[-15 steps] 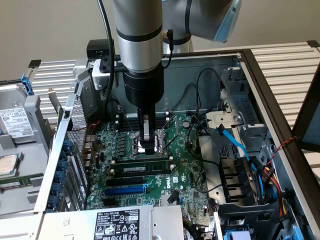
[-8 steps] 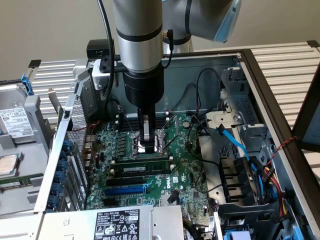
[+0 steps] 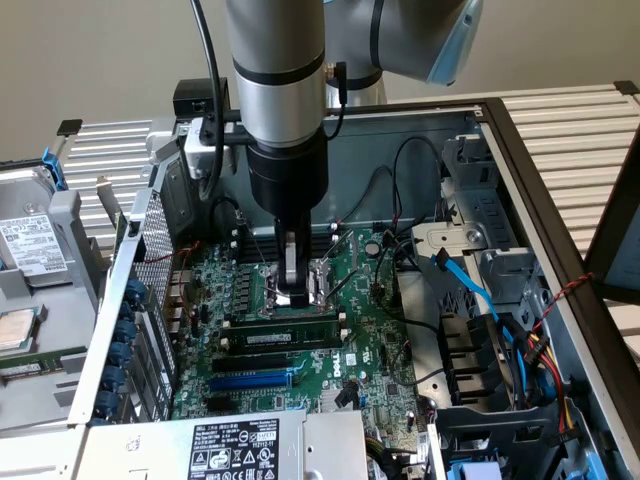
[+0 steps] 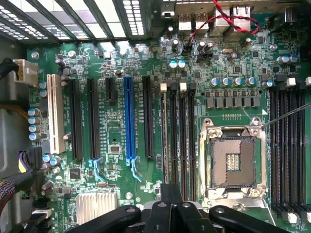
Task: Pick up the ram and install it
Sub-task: 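Press down the ram until it locks into place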
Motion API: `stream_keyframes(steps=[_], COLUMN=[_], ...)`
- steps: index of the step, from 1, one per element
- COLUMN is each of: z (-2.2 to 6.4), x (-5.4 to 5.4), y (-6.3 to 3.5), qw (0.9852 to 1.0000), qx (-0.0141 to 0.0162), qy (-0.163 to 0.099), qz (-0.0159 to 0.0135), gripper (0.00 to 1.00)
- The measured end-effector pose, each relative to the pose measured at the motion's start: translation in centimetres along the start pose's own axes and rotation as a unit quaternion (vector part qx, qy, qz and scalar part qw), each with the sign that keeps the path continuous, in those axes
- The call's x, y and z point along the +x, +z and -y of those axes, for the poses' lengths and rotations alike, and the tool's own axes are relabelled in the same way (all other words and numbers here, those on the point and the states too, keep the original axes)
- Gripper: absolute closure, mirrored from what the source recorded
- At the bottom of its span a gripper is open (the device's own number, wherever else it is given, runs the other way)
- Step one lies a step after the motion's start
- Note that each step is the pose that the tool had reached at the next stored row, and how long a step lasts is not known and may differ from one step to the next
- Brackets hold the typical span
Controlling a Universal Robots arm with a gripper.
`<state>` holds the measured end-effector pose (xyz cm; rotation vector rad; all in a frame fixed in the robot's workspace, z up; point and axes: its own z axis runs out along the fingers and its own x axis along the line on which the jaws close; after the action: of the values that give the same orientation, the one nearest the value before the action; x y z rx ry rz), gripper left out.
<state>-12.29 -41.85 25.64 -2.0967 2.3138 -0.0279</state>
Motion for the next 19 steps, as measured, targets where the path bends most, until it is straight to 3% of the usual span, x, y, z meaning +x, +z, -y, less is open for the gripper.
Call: stream_keyframes(steps=[4,8,14,19], z=[0.00,0.03,0.61,0.62], x=[0.0,0.0,-0.1,-0.1], y=[0.58,0.86,1.02,1.17], qw=[0.9997,0.9987,0.9987,0.9994], qx=[-0.0002,-0.0002,-0.0001,-0.0001], qy=[0.026,0.051,0.052,0.035], qz=[0.0023,0.0021,0.0018,0.0014], gripper=[0.90,0.90,0.90,0.90])
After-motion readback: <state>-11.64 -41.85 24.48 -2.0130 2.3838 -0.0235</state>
